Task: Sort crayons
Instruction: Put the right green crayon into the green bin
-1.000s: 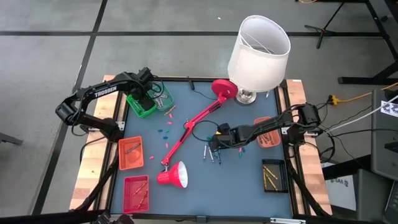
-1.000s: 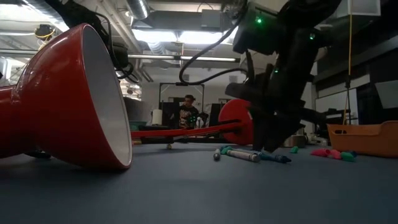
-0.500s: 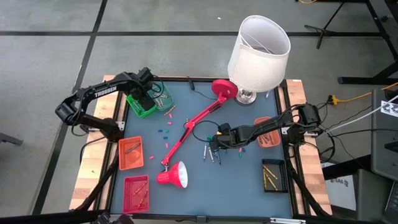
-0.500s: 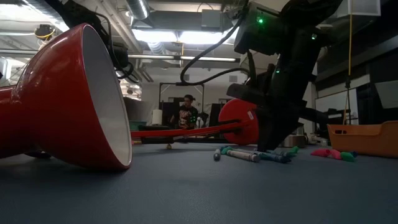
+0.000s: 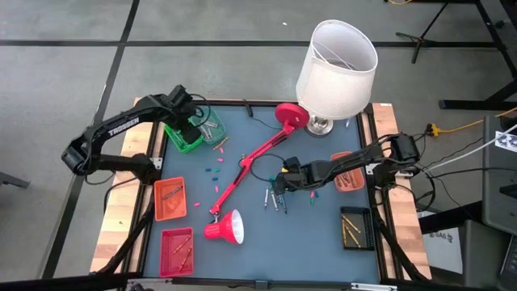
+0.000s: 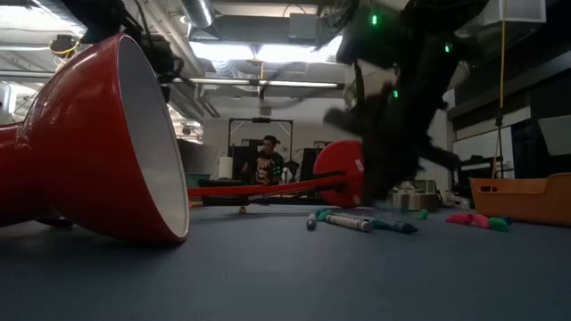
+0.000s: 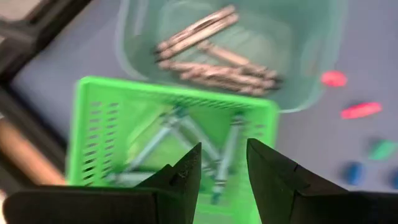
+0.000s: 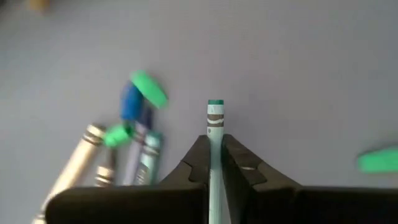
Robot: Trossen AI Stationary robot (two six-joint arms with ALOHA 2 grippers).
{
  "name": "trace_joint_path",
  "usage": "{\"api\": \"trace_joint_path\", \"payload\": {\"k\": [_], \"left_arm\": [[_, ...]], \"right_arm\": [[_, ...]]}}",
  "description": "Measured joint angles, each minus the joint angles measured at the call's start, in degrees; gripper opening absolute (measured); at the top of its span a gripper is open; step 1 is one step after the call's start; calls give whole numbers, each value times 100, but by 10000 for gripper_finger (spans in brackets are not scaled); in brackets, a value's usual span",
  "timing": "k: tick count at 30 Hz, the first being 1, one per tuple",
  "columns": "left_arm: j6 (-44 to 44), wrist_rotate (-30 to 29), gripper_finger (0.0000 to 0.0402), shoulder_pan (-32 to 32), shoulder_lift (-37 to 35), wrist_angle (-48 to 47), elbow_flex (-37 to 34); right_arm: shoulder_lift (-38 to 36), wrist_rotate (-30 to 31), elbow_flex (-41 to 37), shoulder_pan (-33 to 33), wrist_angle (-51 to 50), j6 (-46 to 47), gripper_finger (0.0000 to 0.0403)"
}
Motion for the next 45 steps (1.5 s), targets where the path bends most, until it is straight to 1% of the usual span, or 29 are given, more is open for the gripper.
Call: {"api": "trace_joint_path", "payload": {"k": [4,6,8,11,14,16,19,24,29,31,33,35,38,40,45], "left_arm": [[-146,1108,111,-108,-230,72,0],[-118,1703,111,-254,-288,179,0],[-111,2157,111,-449,-302,359,0],[-102,2519,111,-818,-302,768,0],[-98,2676,111,-1260,-302,1323,0],[-98,2721,111,-1573,-302,1766,0],[-103,2725,111,-2051,-302,2464,0],[-100,2725,111,-2793,-302,3681,0],[-100,2647,111,-3352,-302,4719,2],[-101,2488,111,-3515,-302,5083,1],[-133,2193,111,-3668,-302,5402,2],[-138,1885,111,-3796,-302,5621,2],[-137,1579,111,-3943,-293,5874,2],[-137,1491,111,-4019,-273,6023,2],[-136,1427,111,-4149,-271,6331,2]], "right_arm": [[-334,398,5,2,307,-376,16],[-506,603,4,5,666,-708,16],[-660,865,14,9,1097,-1133,16],[-803,1255,15,7,1929,-1999,16],[-884,1688,19,7,2979,-3076,15],[-884,1844,22,7,3680,-3823,15],[-878,1888,22,7,4607,-4865,15],[-876,1832,22,7,5707,-6092,22],[-878,1795,22,9,6364,-6782,26],[-878,1796,22,9,6584,-7016,27],[-878,1772,22,9,6732,-7235,27],[-878,1532,22,7,6850,-7400,27],[-878,1151,22,7,7131,-7637,27],[-878,997,22,7,7310,-7804,27],[-878,846,22,9,7762,-8120,28]]}}
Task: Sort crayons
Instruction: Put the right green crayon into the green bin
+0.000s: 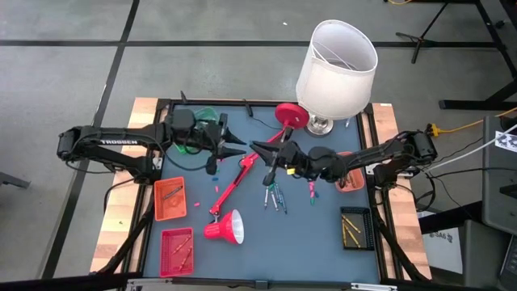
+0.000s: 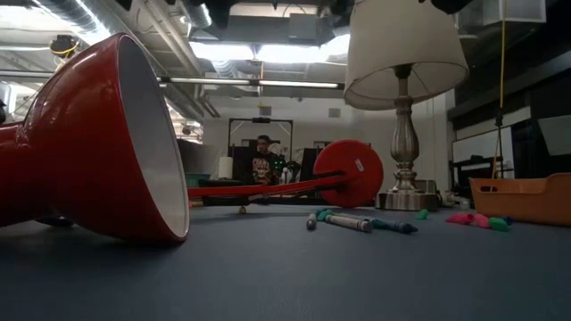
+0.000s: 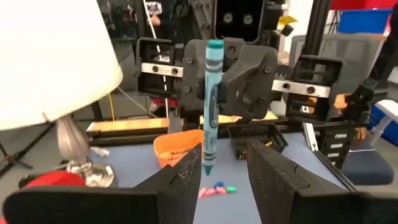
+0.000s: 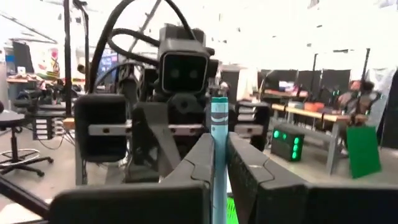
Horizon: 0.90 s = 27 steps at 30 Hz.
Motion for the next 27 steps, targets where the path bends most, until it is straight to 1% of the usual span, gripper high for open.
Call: {"api": "trace_joint_path", "payload": {"k": [3,7,11,19,24,27], "left_arm": [[-1,-2,111,-36,2,257,0],[1,-8,111,-32,0,544,2],[1,-75,111,-32,0,624,2],[3,-146,111,-99,361,768,4],[4,-149,111,-106,674,1230,4],[5,-151,111,-106,760,1310,4]], "right_arm": [[0,-243,2,-26,210,-135,28],[-2,-797,4,-118,454,-156,28],[-2,-1082,4,-205,569,-141,28],[-2,-1298,4,-353,605,-116,28],[-2,-1350,4,-378,552,-111,28],[-2,-1353,4,-378,410,-108,28]]}}
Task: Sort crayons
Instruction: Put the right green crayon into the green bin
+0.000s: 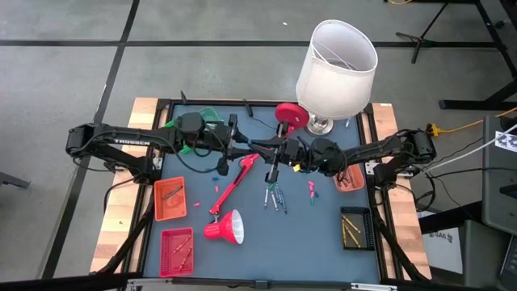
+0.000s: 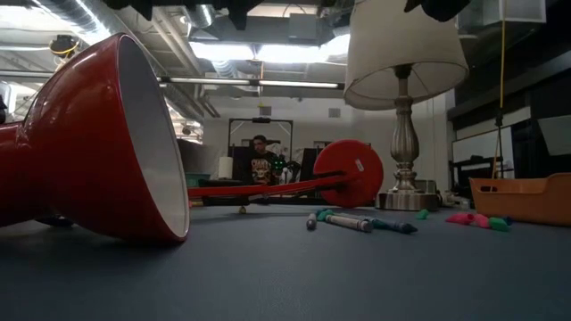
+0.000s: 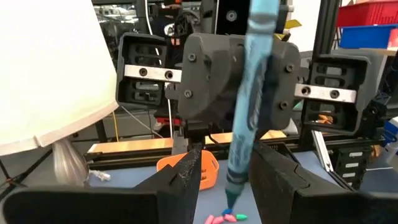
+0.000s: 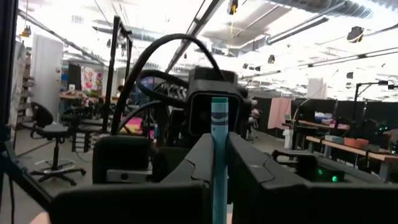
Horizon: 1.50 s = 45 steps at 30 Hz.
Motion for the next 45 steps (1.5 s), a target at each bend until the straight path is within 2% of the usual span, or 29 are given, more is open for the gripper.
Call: {"api": "trace_joint_path", "payload": {"k": [5,15,35,40,45], "left_arm": [[35,-1,97,0,-4,3,0],[52,2,8,0,-8,-243,0],[41,-102,5,2,-10,-650,-1],[3,-298,6,34,-29,-1141,0],[-35,-310,6,157,-60,-2219,-2]], "right_arm": [[0,2,0,0,-265,2,28],[0,105,0,2,-299,17,28],[-4,127,2,4,-652,13,32],[-4,361,2,6,-984,8,72],[-3,653,2,13,-1701,9,116]]}}
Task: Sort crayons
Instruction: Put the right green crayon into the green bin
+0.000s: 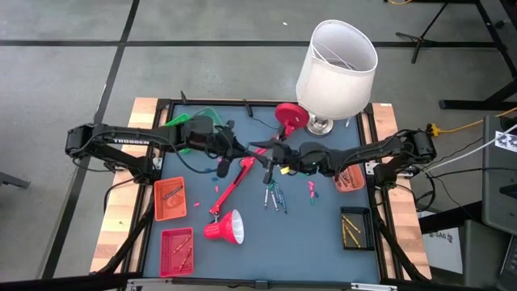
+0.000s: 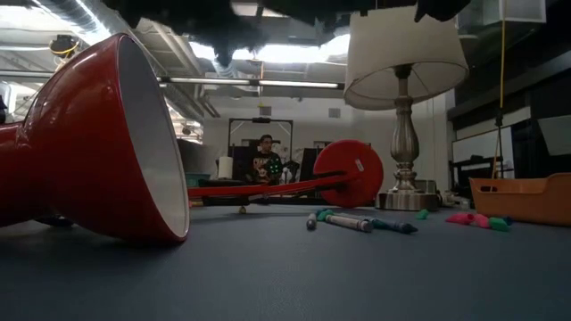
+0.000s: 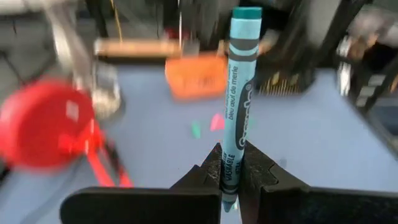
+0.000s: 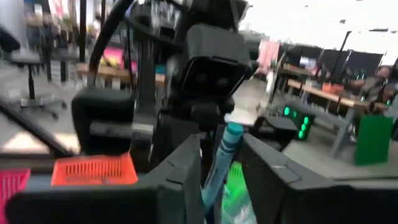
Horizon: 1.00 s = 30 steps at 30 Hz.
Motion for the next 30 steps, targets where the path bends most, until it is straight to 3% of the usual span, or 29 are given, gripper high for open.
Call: {"api": "trace_joint_path", "payload": {"k": [9,15,18,21,25,30], "left_arm": [[1,-773,6,262,4,-2802,0],[-91,-2145,6,503,4,-4336,0],[-401,-3064,6,683,4,-5095,0],[-858,-3622,6,943,2,-5842,0],[-1394,-3713,6,1378,2,-6422,-4],[-1589,-3718,6,1916,2,-6467,-4]], "right_arm": [[0,2,0,-2,-1948,958,133],[0,-76,0,-7,-3541,1887,133],[0,-156,0,-7,-4095,2324,133],[0,-160,0,-7,-4450,2594,133],[0,-160,0,-7,-4549,2682,133],[0,-160,0,-7,-4535,2683,133]]}}
